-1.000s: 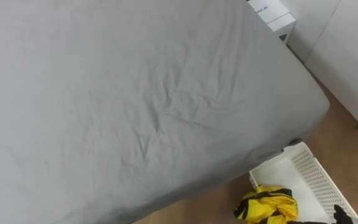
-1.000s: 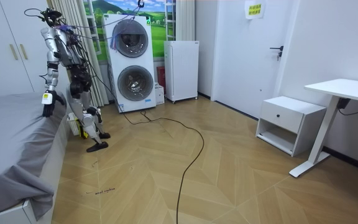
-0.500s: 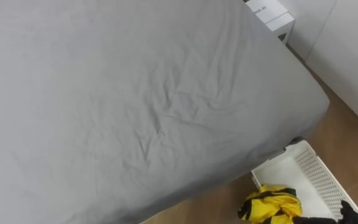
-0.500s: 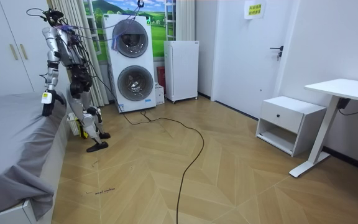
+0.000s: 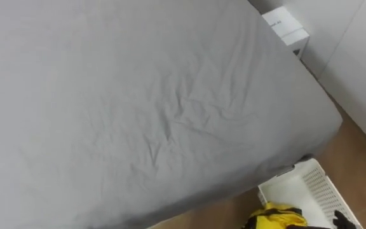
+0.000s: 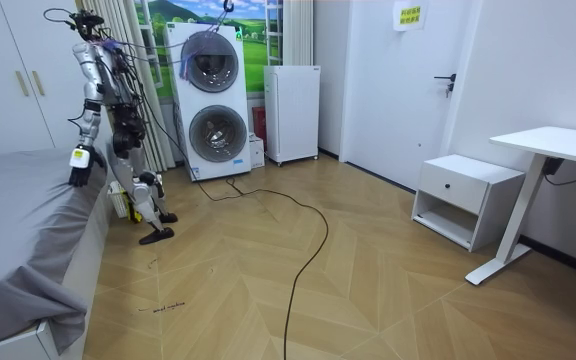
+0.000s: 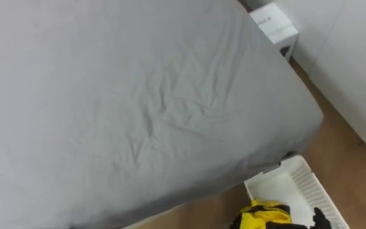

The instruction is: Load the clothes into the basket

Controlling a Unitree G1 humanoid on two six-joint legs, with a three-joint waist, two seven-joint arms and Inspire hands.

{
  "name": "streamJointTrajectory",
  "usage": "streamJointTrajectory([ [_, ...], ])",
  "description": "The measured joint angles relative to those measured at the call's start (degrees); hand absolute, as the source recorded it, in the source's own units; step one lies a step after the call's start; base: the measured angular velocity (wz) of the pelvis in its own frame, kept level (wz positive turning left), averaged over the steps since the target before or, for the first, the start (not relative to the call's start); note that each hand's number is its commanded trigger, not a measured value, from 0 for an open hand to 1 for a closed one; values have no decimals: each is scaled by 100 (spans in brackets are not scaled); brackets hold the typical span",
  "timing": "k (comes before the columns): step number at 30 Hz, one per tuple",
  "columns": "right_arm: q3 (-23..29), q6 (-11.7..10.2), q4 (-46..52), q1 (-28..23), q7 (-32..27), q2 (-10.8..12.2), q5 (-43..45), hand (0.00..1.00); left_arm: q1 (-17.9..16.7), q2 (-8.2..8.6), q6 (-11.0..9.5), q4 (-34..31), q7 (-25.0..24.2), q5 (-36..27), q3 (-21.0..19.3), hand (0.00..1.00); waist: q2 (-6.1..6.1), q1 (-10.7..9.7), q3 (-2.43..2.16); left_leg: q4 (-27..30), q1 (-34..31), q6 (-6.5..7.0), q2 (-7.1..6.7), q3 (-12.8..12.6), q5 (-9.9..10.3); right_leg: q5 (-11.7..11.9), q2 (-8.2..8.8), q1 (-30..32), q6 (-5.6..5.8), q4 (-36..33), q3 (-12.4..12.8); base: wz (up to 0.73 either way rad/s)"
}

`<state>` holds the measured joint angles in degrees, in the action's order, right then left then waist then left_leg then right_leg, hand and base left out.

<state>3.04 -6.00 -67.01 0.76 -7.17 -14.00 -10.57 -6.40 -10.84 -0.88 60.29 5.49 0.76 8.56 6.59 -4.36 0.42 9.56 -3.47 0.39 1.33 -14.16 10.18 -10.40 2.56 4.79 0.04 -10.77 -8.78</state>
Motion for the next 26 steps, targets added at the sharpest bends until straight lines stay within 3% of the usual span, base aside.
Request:
streamJointTrajectory([
  [4, -12, 207, -10, -54, 263, 88, -122, 0, -81, 56, 2, 2, 2, 22, -183, 0, -193, 8, -50, -3, 157, -1, -27, 122, 1, -10, 16, -311, 15, 131, -157, 31],
  [6, -3, 240, -21, -148, 348, 120, -221, 0, -130, 111, 4, 3, 2, 26, -286, 0, -265, 3, -43, -8, 265, 0, -72, 311, 1, -27, 35, -540, 44, 217, -285, 34],
  [10, 7, 262, -127, -185, 533, 330, -293, 0, -204, 174, 7, 5, 36, 102, -457, 0, -392, -3, 2, -16, 303, 0, -104, 405, 1, -62, 58, -680, 60, 242, -442, 25],
  [11, 5, 355, -182, -227, 607, 392, -301, 0, -205, 206, 7, 5, 39, 118, -503, 0, -424, -1, -25, -16, 303, 0, -115, 404, 1, -81, 70, -697, 72, 242, -504, 33],
  [13, -15, 496, -195, -289, 724, 475, -316, 0, -207, 259, 12, 5, 51, 117, -621, 0, -464, 12, -21, -17, 314, 1, -126, 406, 0, -94, 87, -739, 83, 240, -580, 21],
  [15, -170, 593, -205, -354, 862, 527, -309, 0, -258, 306, 57, 9, 63, 125, -804, 0, -539, 150, -15, -16, 362, 1, -136, 432, 0, -99, 106, -795, 90, 248, -635, 0],
  [18, -270, 616, -285, -360, 977, 532, -283, 0, -263, 352, 60, 12, 89, 176, -857, 0, -637, 170, -5, -16, 359, 2, -177, 558, 0, -111, 133, -875, 109, 297, -771, 24],
  [21, -446, 628, -440, -326, 997, 549, -287, 0, -306, 372, 58, 19, 136, 241, -1003, 0, -712, 345, -24, -16, 388, 3, -196, 652, 0, -118, 138, -935, 119, 309, -778, 8],
  [26, -665, 693, -450, -309, 1054, 557, -307, 0, -314, 408, 55, 7, 156, 257, -1081, 0, -751, 482, -12, -16, 405, 5, -212, 745, 2, -120, 147, -1006, 125, 304, -865, 12],
])
